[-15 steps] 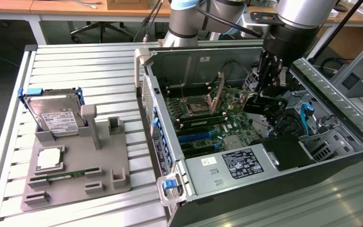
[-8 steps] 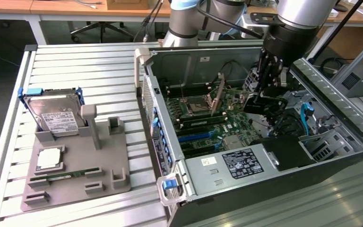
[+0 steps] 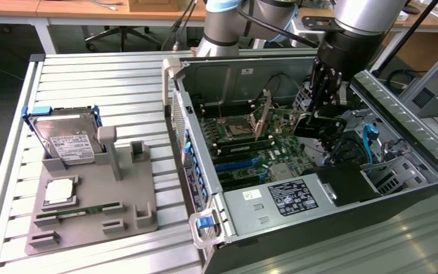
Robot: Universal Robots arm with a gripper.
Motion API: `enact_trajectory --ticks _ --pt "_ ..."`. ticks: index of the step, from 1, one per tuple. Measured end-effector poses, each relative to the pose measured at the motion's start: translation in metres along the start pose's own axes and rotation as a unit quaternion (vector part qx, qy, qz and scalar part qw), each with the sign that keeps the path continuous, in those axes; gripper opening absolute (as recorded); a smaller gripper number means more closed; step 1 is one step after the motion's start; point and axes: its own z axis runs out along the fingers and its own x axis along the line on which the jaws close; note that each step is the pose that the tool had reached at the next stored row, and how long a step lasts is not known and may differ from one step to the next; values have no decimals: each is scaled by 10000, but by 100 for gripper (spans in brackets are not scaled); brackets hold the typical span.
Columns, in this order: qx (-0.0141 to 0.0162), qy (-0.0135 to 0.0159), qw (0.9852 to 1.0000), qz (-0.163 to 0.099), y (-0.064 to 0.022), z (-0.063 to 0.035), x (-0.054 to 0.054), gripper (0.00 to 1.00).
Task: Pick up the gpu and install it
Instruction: 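Insert the gpu into the slot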
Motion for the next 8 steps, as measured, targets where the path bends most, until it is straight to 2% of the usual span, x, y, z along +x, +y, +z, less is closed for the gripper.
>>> enact_trajectory --ticks 8 --pt "12 10 9999 -165 1 7 0 27"
